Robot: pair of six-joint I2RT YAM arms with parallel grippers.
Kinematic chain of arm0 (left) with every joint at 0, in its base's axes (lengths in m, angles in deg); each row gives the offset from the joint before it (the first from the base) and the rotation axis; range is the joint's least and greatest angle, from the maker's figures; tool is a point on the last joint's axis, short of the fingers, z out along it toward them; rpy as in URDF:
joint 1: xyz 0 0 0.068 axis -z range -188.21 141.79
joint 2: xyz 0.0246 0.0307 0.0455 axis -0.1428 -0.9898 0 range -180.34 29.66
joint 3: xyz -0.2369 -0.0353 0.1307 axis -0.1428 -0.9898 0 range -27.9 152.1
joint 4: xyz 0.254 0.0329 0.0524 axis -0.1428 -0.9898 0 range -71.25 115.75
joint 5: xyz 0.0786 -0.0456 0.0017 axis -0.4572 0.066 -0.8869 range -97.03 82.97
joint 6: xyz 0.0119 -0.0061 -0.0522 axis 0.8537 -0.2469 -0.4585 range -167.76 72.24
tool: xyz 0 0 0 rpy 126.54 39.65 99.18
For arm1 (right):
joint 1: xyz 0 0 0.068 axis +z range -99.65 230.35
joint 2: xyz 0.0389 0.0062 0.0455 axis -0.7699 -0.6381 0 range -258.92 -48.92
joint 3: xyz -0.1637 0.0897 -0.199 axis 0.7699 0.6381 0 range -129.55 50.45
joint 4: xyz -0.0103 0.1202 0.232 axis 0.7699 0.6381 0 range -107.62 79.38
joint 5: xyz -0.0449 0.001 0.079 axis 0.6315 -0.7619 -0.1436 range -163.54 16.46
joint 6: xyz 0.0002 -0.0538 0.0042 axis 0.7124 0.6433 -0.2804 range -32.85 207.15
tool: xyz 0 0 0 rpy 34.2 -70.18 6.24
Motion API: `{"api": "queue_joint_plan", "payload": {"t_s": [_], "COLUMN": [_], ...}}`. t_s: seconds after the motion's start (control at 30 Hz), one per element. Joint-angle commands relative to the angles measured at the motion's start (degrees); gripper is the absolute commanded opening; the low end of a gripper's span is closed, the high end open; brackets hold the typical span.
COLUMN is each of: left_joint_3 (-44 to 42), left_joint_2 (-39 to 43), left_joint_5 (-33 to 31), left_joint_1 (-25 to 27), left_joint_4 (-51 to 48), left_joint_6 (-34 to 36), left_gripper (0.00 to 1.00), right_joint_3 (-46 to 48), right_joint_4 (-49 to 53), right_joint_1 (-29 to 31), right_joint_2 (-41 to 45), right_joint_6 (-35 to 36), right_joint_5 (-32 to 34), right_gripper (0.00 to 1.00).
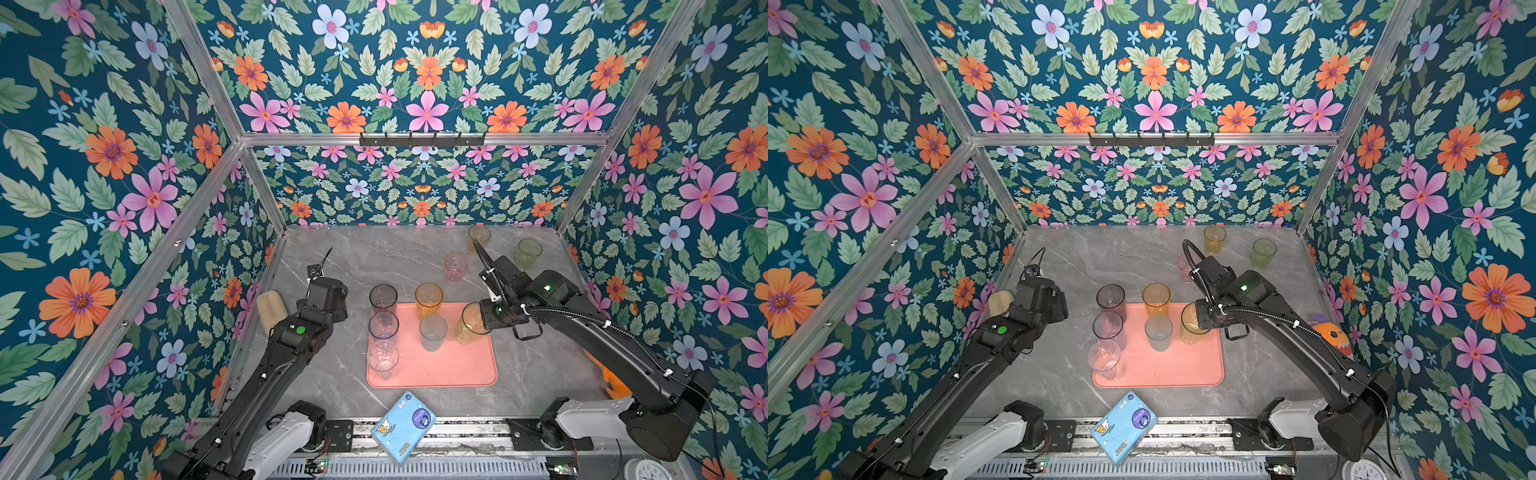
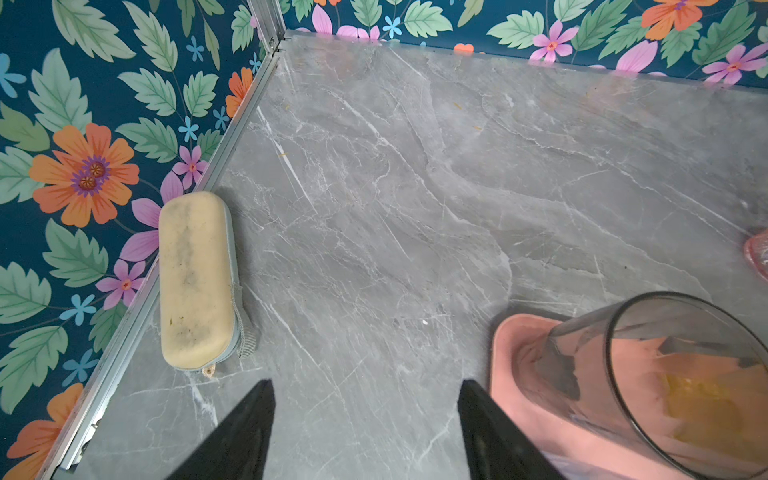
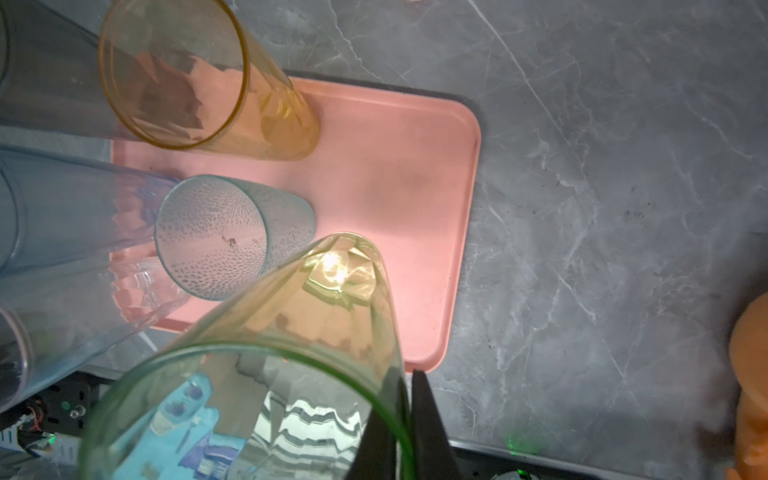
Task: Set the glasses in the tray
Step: 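Move the held green glass over the tray corner nearest the robot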
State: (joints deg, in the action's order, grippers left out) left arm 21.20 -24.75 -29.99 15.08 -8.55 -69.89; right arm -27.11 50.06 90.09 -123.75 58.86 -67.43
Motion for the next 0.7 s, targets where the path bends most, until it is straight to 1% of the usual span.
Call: {"api": "queue_joint_plan", "payload": {"t_s": [0.0, 0.3, 0.53, 0.67], "left_joint_3": [0.12, 0.05, 0.03, 0.03], "left_joint_2": [-0.08, -0.12, -0.25, -0.29], "left_joint_5": [-0.5, -0.51, -0.69, -0.62], "left_joint_1": [-0.09, -0.09, -0.09, -0.09], "left_joint_4": [0.03, 0.2, 0.2, 0.23], "left_joint_6": [0.33, 0.15, 0.07, 0.15], "left_gripper": [0.72, 0.72, 0.72, 0.72], "right_joint_3": [1.12, 4.16, 5.26, 5.43], "right_joint_4": [-0.18, -1.06, -2.72, -4.01], "right_joint_1": [1.86, 6.95, 9.44, 11.93], "right_joint_2": [0.55, -0.21, -2.37, -3.59], "right_joint_6": [-3.44, -7.27, -7.63, -7.66], "right_joint_5": [1.07, 2.06, 2.06, 2.24], "right_gripper": [0.0, 0.0, 0.0, 0.0]}}
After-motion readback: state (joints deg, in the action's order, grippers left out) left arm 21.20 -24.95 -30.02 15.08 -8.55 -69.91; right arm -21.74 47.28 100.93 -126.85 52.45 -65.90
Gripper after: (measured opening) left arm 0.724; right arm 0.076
